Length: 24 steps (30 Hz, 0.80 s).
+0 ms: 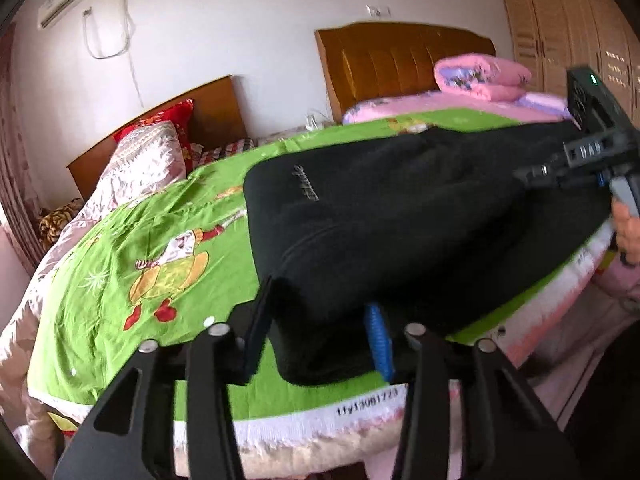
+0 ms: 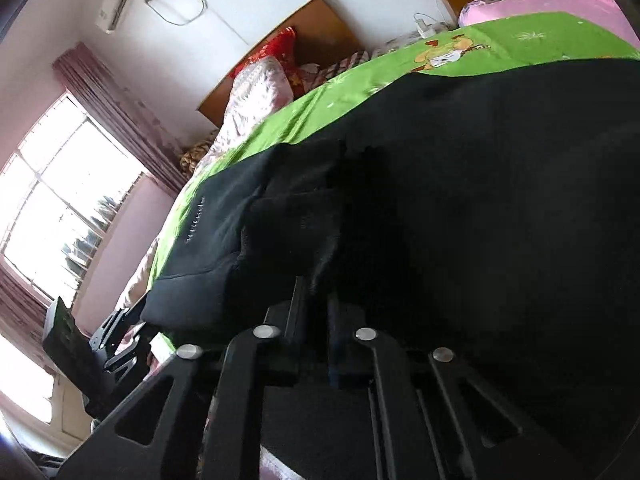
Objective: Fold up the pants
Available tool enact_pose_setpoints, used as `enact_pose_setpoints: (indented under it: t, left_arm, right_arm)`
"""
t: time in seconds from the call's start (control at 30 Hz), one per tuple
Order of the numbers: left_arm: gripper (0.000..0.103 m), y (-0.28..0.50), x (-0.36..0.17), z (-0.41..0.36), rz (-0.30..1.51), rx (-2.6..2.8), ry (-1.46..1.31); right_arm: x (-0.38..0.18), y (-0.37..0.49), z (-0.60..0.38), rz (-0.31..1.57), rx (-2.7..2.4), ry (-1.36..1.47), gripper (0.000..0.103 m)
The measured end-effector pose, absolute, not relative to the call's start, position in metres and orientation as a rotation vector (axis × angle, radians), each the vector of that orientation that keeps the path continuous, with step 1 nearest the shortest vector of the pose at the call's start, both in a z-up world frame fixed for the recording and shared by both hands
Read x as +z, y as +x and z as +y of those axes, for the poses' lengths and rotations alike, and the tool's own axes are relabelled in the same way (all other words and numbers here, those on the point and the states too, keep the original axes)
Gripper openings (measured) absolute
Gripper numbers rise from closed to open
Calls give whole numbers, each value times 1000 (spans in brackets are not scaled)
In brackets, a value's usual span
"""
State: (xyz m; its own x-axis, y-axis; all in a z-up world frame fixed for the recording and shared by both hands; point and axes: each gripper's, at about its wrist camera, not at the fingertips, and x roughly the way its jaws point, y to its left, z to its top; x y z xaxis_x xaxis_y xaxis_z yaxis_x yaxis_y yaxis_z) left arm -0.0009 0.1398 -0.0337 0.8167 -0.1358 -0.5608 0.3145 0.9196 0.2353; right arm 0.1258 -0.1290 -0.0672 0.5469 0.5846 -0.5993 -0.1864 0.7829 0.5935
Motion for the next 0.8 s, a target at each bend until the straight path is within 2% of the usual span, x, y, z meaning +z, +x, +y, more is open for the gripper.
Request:
enact_pose_setpoints:
  t: [0.07, 0.1, 0.13, 0.2, 0.23, 0.3, 0.37, 0.43, 0.47, 0.5, 0.57, 0.67, 0.7, 0.73, 0.8]
  left_arm:
    - [53, -5, -34, 140, 599, -266, 382]
    - [55, -7, -32, 141, 611, -282, 390]
    - [56, -10, -28, 144, 622, -311, 389]
    - [61, -18, -14, 152, 586, -335, 352]
    - [70, -20, -7, 155, 562, -341, 321]
    - [77, -23, 11, 163, 500, -391, 214]
    - [93, -17, 17, 165, 468, -395, 158]
    - [93, -1, 10, 159, 501, -362, 150]
    - [93, 9, 1, 154, 540, -350, 162]
    - [93, 20, -12, 150, 594, -334, 179]
    - [94, 32, -35, 145, 676, -300, 209]
    - [94, 30, -36, 160, 672, -350, 87]
    - [94, 29, -35, 164, 667, -348, 82]
    - [94, 26, -34, 165, 659, -339, 96]
    - [94, 18, -30, 163, 642, -334, 140]
  right_arm:
    - [-58, 124, -126, 897, 517, 479, 37]
    - [-52, 120, -127, 886, 543, 483, 71]
    - [-46, 117, -127, 871, 533, 478, 99]
    - [-33, 111, -131, 835, 507, 446, 99]
    - [-28, 112, -132, 828, 509, 437, 99]
    - [-26, 119, -137, 834, 489, 443, 99]
    - [-33, 137, -133, 896, 512, 467, 96]
    - [-48, 154, -123, 997, 524, 454, 89]
    - [-53, 159, -118, 1032, 520, 435, 89]
    - [-49, 157, -112, 1017, 525, 398, 86]
    - [-46, 152, -96, 1050, 574, 336, 78]
    - [-45, 146, -91, 1063, 586, 305, 66]
    - [-47, 148, -95, 1062, 582, 325, 56]
    - [-49, 148, -100, 1057, 575, 351, 41]
    - [-55, 149, -112, 1047, 568, 392, 30]
